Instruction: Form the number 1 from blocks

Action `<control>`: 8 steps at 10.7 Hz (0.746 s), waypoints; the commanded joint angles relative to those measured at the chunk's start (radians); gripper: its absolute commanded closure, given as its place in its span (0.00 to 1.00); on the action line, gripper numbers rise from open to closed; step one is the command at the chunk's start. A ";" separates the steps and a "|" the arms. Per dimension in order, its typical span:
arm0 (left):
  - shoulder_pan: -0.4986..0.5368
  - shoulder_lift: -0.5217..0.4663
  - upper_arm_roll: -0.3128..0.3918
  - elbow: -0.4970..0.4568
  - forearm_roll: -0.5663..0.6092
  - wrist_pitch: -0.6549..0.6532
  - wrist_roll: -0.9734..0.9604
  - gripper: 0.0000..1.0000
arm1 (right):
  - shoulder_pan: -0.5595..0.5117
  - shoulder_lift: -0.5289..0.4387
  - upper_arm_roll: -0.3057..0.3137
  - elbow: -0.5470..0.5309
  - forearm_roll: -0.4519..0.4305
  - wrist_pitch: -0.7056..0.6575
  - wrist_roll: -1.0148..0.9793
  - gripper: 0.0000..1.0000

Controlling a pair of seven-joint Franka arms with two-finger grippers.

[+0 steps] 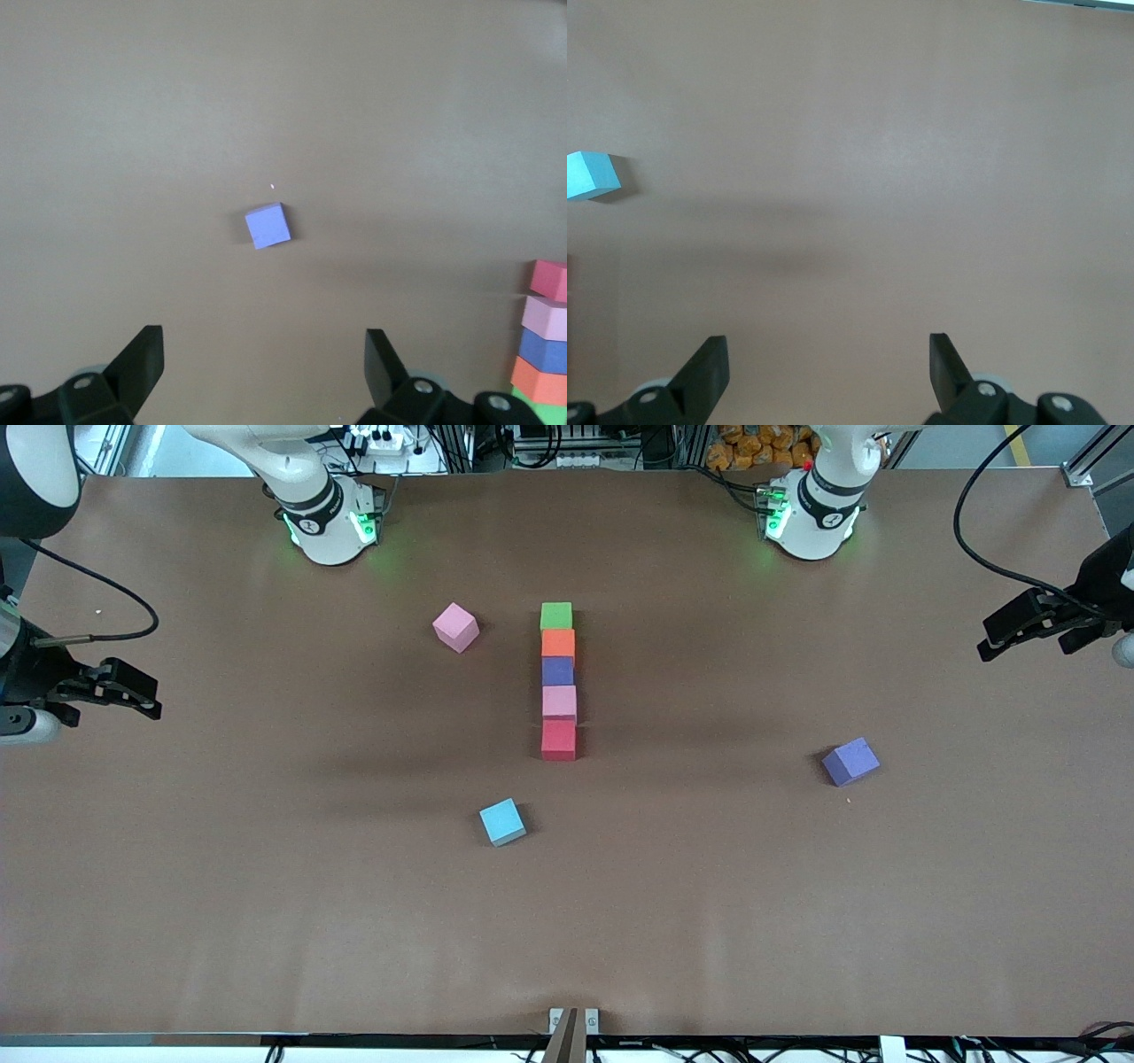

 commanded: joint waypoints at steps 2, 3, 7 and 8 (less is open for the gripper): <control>-0.032 -0.028 0.000 -0.020 0.053 0.003 -0.001 0.00 | -0.004 -0.006 0.006 0.009 -0.004 -0.013 0.001 0.00; -0.035 -0.028 0.000 -0.020 0.055 0.003 -0.001 0.00 | -0.004 -0.006 0.006 0.009 -0.004 -0.013 0.003 0.00; -0.086 -0.027 0.032 -0.022 0.055 0.003 0.002 0.00 | -0.006 -0.009 0.002 0.046 0.007 -0.078 0.001 0.00; -0.089 -0.027 0.032 -0.020 0.055 0.004 0.002 0.00 | -0.016 -0.013 0.006 0.049 0.013 -0.079 0.001 0.00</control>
